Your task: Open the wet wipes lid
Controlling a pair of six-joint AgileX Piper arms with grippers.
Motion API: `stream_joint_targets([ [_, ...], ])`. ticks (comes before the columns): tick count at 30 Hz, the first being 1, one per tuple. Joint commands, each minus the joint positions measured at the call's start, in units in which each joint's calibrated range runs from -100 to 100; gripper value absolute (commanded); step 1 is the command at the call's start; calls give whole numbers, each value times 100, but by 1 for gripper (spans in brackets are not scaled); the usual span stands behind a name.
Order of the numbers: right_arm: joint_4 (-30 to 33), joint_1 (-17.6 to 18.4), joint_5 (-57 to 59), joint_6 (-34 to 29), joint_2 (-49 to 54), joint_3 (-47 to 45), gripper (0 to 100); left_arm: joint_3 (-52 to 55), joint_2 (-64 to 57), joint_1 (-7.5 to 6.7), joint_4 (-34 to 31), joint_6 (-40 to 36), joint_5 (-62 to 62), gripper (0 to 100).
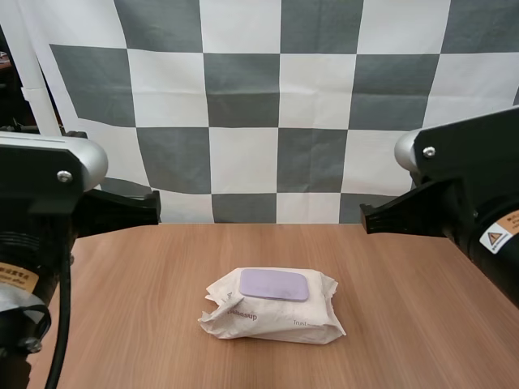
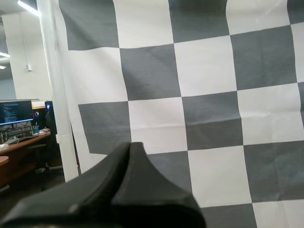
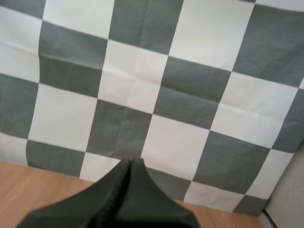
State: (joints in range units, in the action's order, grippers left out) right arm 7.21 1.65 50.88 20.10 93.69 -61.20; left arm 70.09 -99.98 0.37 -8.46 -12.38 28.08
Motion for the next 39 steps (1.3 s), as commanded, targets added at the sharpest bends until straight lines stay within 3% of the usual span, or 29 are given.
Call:
stream_joint_targets([
  [1,-55,-1,487,203,-567,287,0,-4,154,1,49,357,619,0],
  [6,-471,-1,1365,841,-1519,725,0,-18,765,1,428,1984,1785,0],
  [11,-1143,-1,1732,1481,-2319,1019,0,-31,1506,1,981,2293,2650,0],
  [14,-1541,-1,2147,2056,-2708,1097,0,-31,2051,1,1620,2965,3501,0],
  [19,-1585,-1,2635,2530,-2995,1097,0,-31,2719,1,2609,3896,4485,1],
  [21,-1585,-1,2719,2617,-2995,1097,0,-31,2932,1,2780,4074,4682,16],
  [22,-1585,-1,2788,2647,-2995,1097,0,-31,3024,1,2811,4132,4803,30],
  [23,-1585,-1,2881,2721,-2995,1097,9,-31,3091,1,2820,4147,4872,45],
  [25,-1585,-1,2956,2721,-2995,1097,39,-31,3241,1,2795,4178,4920,91],
  [26,-1585,-1,2970,2721,-2995,1097,60,-31,3303,1,2783,4226,4935,100],
  [28,-1528,-1,3022,2721,-2995,1097,100,-19,3390,1,2656,4226,5006,100],
  [33,-1422,-1,3038,2890,-2995,1097,100,66,3407,1,2583,4534,5201,100],
  [39,-1751,-1,3106,3396,-3059,1097,100,242,3407,1,2920,5594,5507,100],
])
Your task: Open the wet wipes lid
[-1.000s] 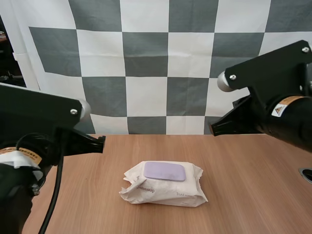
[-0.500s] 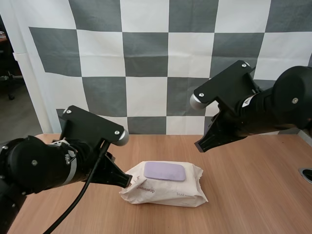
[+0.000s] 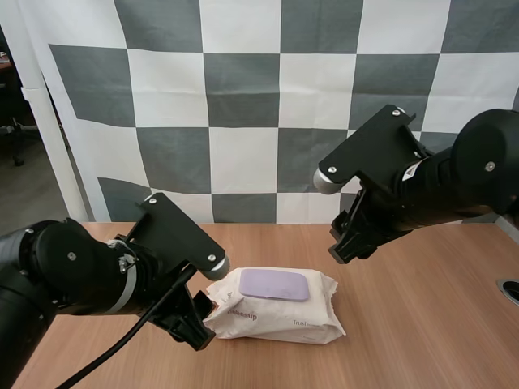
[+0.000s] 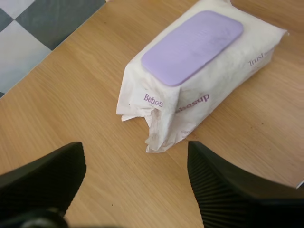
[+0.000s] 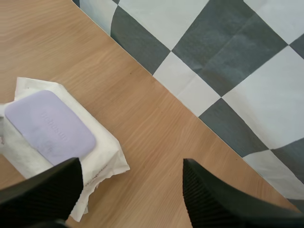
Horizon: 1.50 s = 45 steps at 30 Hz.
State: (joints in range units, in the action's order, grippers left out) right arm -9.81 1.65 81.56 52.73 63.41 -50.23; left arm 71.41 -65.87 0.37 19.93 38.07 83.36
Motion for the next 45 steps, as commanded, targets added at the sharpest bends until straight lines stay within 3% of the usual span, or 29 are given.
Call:
stream_joint_targets([
  [1,-97,-1,89,179,-90,0,100,203,27,1,120,595,-175,100],
  [7,-101,-1,94,265,-385,0,100,929,475,1,359,1212,-1555,100],
  [17,-239,-1,61,394,-630,0,100,971,2145,1,1689,2577,-2581,100],
  [31,-378,-1,173,596,-629,0,100,971,4168,1,4206,4891,-2773,98],
  [33,-519,-1,343,691,-629,0,100,971,4298,1,4559,5114,-2759,70],
  [36,-869,-1,757,966,-629,0,100,971,4448,1,5040,5468,-2536,9],
  [37,-1007,-1,910,1110,-629,0,100,971,4492,1,5084,5525,-2351,0],
  [41,-1344,-1,1160,1573,-660,-122,100,941,4492,1,5124,5525,-1914,0],
  [45,-1234,-1,1144,1945,-971,-488,100,941,4492,1,5124,5525,-1914,0],
])
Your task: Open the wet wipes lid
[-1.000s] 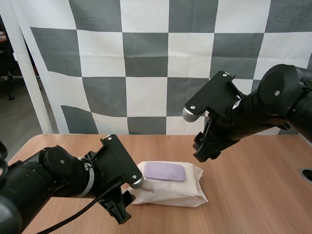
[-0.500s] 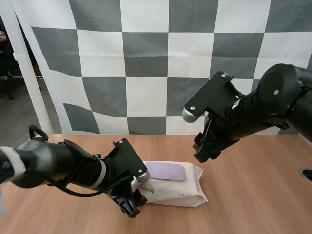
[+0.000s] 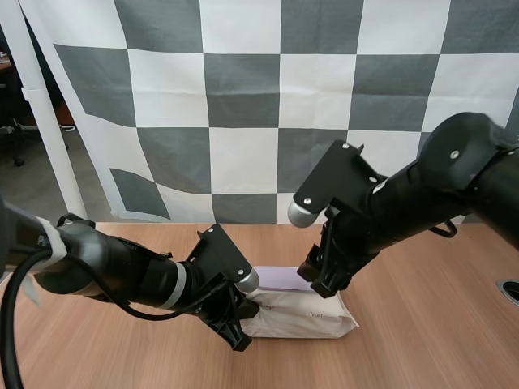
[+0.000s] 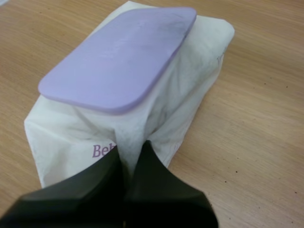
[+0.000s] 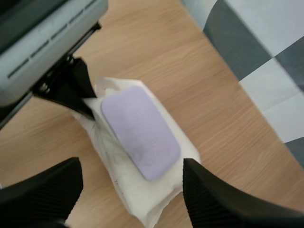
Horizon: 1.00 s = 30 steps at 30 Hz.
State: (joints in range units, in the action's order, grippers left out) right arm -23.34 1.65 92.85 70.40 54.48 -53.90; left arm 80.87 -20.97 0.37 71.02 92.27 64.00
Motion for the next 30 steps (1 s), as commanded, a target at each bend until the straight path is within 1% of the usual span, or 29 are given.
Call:
stream_joint_targets([
  [1,136,-1,-26,280,-161,-212,100,-5,3,1,15,106,21,0],
  [4,53,-1,-339,369,-298,-321,100,-5,3,1,15,106,21,0],
  [7,-147,-1,-397,541,-421,-354,100,-5,3,1,15,106,21,0],
  [11,-320,-1,-526,966,-628,-514,100,-5,3,1,-71,106,261,0],
  [15,-398,112,-1212,1201,-767,-675,100,-5,3,1,-99,106,278,0],
  [22,-354,431,-1943,1199,-1103,-710,100,-5,3,1,-144,106,299,0],
  [26,-331,492,-2151,1199,-1288,-710,100,-5,3,1,-155,106,299,0],
  [30,-122,492,-2287,1199,-1491,-710,100,-5,3,1,-155,106,299,0],
])
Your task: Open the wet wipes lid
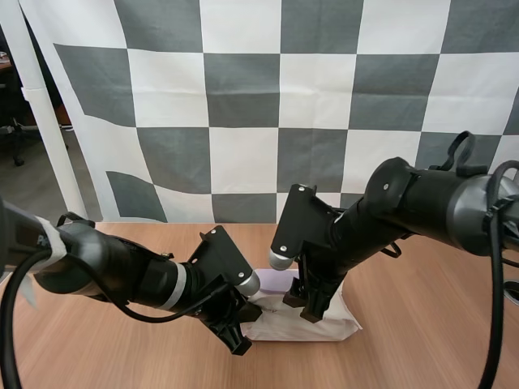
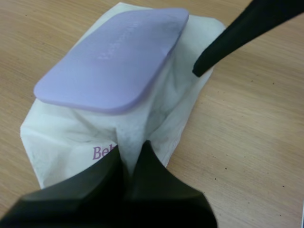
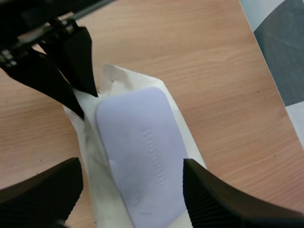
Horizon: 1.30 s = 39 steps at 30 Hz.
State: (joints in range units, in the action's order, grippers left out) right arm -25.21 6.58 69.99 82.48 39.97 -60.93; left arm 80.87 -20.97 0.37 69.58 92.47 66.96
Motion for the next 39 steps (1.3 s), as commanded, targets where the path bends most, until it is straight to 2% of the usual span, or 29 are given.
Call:
stream_joint_targets([
  [1,64,-1,-1,-8,-50,-7,100,-5,3,1,-11,86,3,0],
  [5,64,-1,-1,-8,-66,-7,100,-5,3,1,-11,86,3,0],
  [8,78,-1,-1,-8,-66,-7,89,-5,3,1,-11,86,3,0],
  [14,27,-1,55,8,-66,-7,29,-5,3,1,-11,86,20,0],
  [16,-9,-1,55,8,-66,-7,15,-5,3,1,-11,86,20,0],
  [17,-21,-1,55,8,-66,-7,12,-5,3,1,-11,86,38,0],
  [22,-240,-1,55,8,-66,-7,8,-5,3,1,-11,86,92,0],
  [25,-369,-1,55,46,-66,-7,0,-5,3,1,-73,86,146,0],
  [33,-406,-1,-541,101,-66,-7,0,-5,3,1,-98,86,166,0],
  [39,-333,-1,-559,28,-42,51,0,-5,3,1,-98,86,166,0],
])
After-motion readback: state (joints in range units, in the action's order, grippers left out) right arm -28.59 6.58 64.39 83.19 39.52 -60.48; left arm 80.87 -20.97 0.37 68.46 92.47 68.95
